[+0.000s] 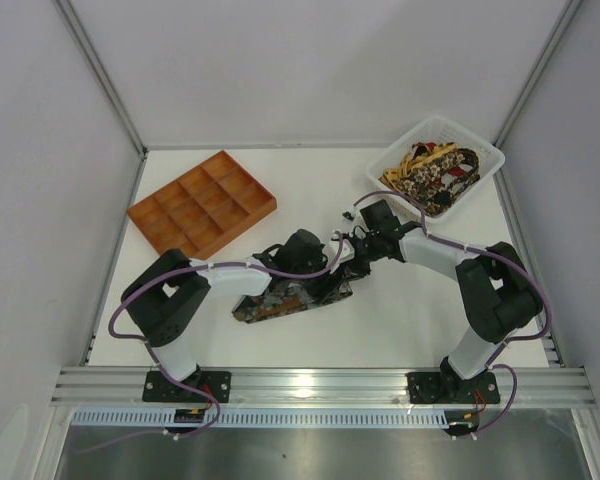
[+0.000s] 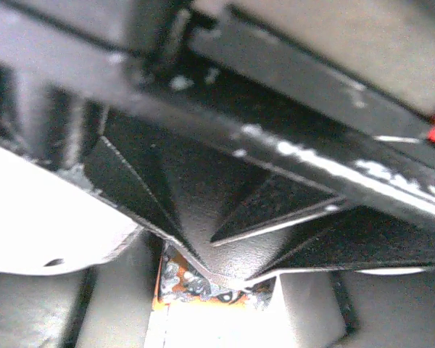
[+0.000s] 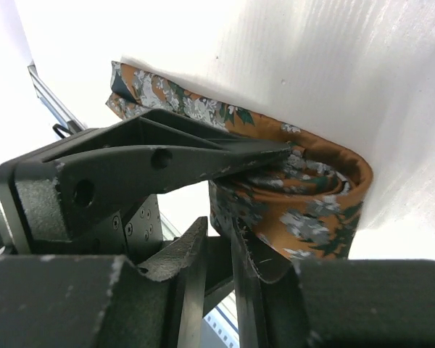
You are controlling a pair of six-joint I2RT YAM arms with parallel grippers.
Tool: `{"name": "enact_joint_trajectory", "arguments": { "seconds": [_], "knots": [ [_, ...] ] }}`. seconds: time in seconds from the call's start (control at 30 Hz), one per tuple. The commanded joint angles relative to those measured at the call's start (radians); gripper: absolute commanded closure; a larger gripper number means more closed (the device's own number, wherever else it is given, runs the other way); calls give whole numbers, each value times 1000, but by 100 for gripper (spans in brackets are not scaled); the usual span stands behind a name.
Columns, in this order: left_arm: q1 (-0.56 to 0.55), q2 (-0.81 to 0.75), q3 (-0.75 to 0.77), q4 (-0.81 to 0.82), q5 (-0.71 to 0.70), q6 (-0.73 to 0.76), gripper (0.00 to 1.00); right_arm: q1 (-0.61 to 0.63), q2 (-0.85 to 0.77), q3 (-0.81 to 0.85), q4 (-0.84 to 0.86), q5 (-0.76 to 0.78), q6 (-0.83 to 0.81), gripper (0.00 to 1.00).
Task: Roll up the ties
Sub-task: Roll the tie
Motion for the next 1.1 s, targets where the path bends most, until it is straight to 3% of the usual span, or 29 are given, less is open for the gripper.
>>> {"name": "enact_joint_trajectory", "arguments": {
  "seconds": [0.0,0.03,0.17,0.3,0.33,0.57,0.87,1.07],
  "knots": [
    [8,-29,-8,30,8,-18,33,3,-5,-3,29,-47,-2,75],
    [8,-28,-8,30,6,-21,32,3,1,-12,38,-54,4,76],
    [8,-17,-2,27,10,-24,53,-1,4,-16,41,-51,4,76],
    [8,-2,5,26,16,-41,54,-7,-5,-4,32,-53,0,76],
    [8,0,5,26,17,-47,53,-9,-5,-4,29,-53,0,77],
    [8,-31,-28,50,23,-69,20,-11,33,-27,35,-48,-11,78],
    [42,-115,-95,127,40,-164,11,-11,35,-67,52,-45,-9,78],
    [108,-292,-192,214,68,-256,5,-11,58,-69,66,-50,-6,78]
  ]
}}
